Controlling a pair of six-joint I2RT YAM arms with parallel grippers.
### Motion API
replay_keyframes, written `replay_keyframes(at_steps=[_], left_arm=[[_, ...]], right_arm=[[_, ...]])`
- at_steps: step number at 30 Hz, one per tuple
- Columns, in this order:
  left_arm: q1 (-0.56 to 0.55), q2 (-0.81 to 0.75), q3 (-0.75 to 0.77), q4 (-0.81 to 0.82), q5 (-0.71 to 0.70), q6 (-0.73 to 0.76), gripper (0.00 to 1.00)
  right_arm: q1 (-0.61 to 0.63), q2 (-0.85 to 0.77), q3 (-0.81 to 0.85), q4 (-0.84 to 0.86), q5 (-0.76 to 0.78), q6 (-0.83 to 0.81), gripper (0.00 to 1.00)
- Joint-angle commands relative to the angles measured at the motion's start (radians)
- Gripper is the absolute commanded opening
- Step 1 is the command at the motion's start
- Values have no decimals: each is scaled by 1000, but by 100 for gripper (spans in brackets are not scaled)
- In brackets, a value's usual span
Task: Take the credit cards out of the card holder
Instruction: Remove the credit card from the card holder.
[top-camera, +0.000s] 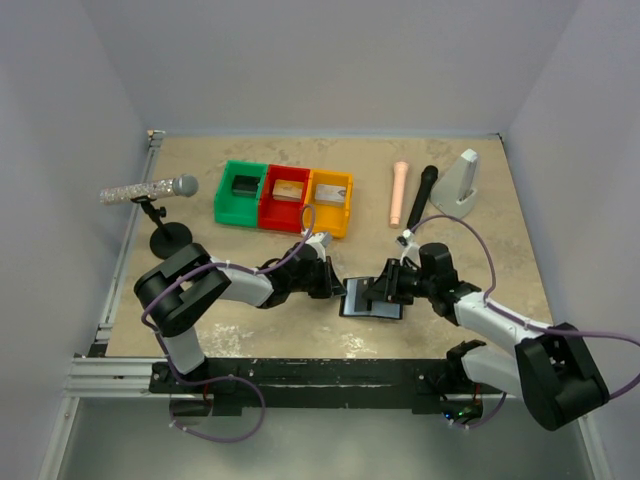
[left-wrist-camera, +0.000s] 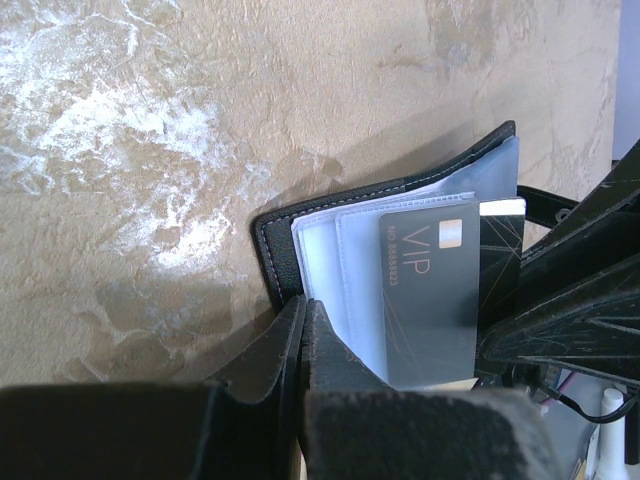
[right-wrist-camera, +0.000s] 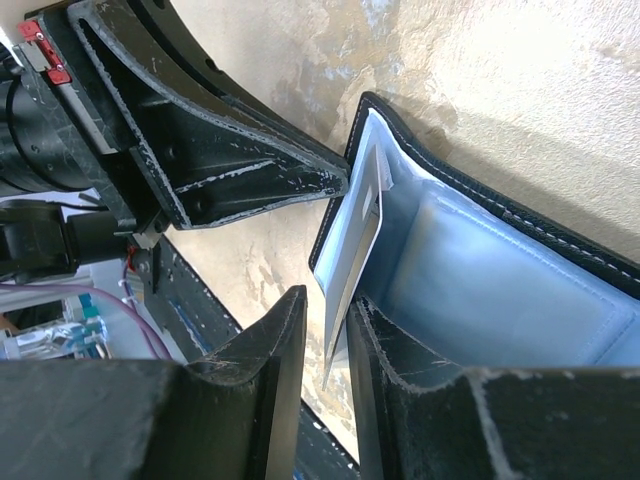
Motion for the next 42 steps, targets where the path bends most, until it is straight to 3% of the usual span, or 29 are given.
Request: replay_keyframes(at_steps=[1,22,28,33,42], left_arm=[[11,54,-52,-160,-83,36,0],[14,40,-60,-157,-87,35,0],[18,37,-60,-162,-85,38,0],[19,36,-60,-163,-85,41,0],[24,29,-60,-169,-90,42,0]], right_arm=[[-9,-31,3,12,-6,-17,27],[-20,-59,-2,-17,9,-12,19],[-21,-56,1,-24,9,-10,13],[-24,-61,9,-47,14,-12,0],[-29,-114,29,-151,49,-4,0]])
